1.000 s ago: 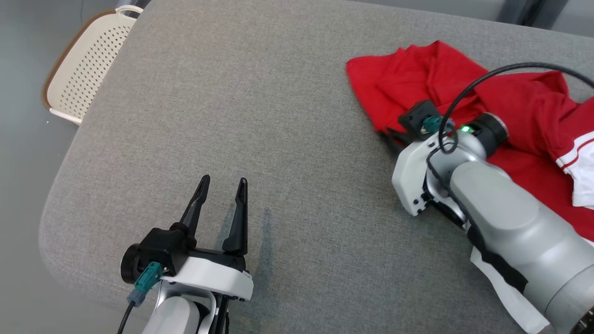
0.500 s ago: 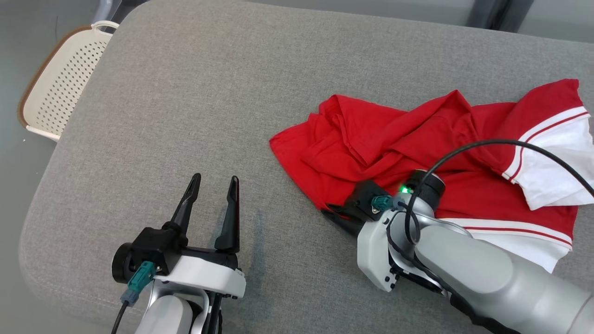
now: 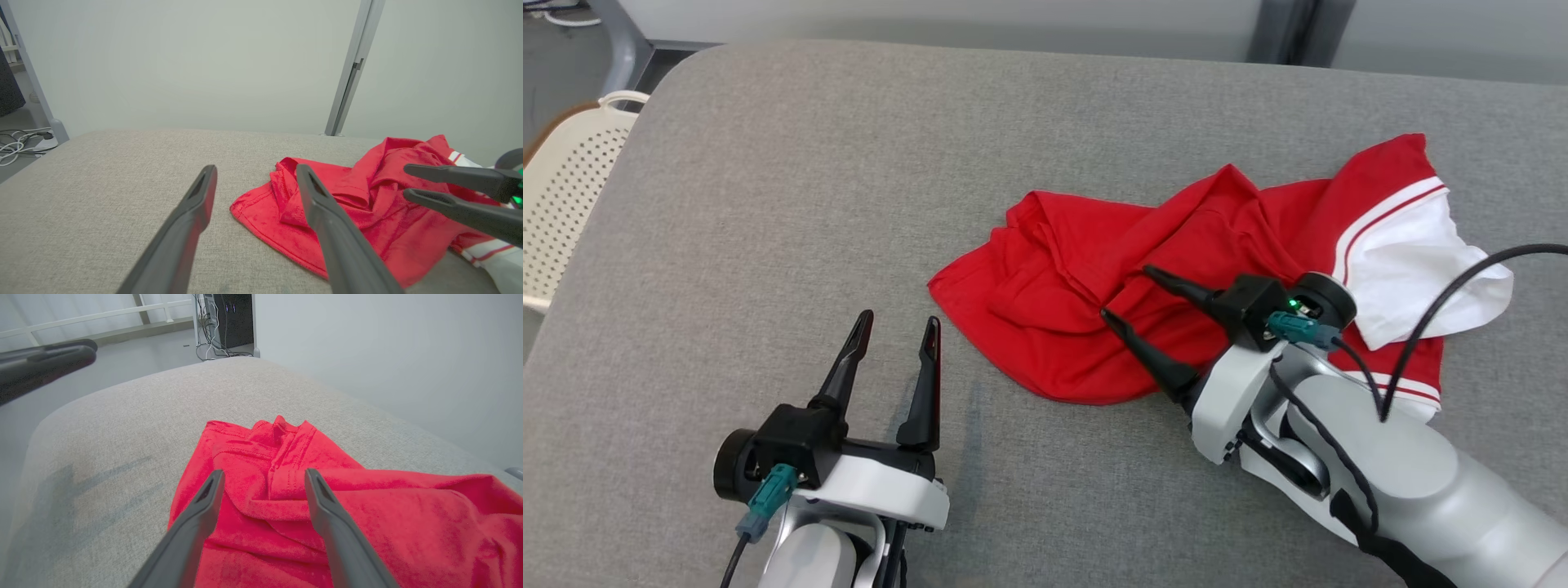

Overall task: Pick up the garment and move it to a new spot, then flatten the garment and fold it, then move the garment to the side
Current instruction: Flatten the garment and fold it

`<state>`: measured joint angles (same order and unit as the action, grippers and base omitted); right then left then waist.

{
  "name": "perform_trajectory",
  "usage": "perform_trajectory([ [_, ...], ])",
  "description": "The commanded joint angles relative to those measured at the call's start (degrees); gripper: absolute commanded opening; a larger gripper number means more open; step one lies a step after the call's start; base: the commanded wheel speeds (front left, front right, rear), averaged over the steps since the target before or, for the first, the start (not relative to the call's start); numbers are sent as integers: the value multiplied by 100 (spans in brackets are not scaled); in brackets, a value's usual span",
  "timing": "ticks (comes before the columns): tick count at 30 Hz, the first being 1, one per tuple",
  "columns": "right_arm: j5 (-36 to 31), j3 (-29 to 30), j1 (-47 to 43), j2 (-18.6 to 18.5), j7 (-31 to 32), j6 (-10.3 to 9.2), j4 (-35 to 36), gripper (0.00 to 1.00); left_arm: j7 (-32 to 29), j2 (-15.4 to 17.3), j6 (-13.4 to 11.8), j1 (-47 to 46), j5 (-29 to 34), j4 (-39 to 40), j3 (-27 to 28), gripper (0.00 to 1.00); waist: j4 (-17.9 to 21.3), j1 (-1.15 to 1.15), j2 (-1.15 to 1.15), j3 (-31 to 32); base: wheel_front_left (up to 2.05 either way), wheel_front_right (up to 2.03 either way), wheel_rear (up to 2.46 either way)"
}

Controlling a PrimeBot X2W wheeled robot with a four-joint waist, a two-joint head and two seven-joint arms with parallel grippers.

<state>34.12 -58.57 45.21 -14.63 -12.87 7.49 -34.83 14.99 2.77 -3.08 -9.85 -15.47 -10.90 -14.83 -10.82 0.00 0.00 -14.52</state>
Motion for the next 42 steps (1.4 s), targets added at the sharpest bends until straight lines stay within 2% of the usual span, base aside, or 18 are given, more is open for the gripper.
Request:
perform_trajectory([
  [1, -168, 283, -125, -25, -115, 1, 6, 100, 28, 24, 30, -45, 84, -21, 37, 100, 174, 0, 0, 110, 0, 0, 0],
  [2, -168, 283, -125, -25, -115, 1, 6, 100, 28, 24, 30, -45, 84, -21, 37, 100, 174, 0, 0, 110, 0, 0, 0],
  [5, -581, 1038, -407, -23, -209, 1, 79, 100, 28, 28, 55, -47, 150, -81, 85, 100, 338, 0, 0, 206, 0, 0, 0],
  [10, -1347, 2813, -1202, 116, -238, 1, 711, 100, 28, 35, 89, 2, 263, -156, 201, 100, 568, 0, 0, 347, 0, 0, 0],
  [14, -2016, 4136, -2154, 435, -236, 1, 1388, 100, 28, 56, 107, 124, 346, -215, 291, 100, 706, 0, 0, 489, 0, 0, 0],
  [19, -2488, 5158, -3115, 851, -237, 1, 2081, 100, 28, 65, 144, 282, 425, -268, 381, 100, 825, 0, 0, 646, 0, 0, 0],
  [24, -2539, 5619, -3807, 1095, -238, 1, 2613, 100, 28, 86, 172, 500, 448, -260, 481, 100, 884, 0, 0, 810, 0, 0, 0],
  [28, -2436, 5728, -4204, 1156, -237, 1, 2810, 100, 28, 95, 197, 693, 455, -238, 559, 100, 913, 0, 0, 986, 0, 0, 0],
  [42, -2079, 5787, -4776, 1161, -196, 1, 2824, 100, 28, 66, 218, 1072, 437, -150, 726, 100, 960, 0, 0, 1260, 0, 0, 0],
])
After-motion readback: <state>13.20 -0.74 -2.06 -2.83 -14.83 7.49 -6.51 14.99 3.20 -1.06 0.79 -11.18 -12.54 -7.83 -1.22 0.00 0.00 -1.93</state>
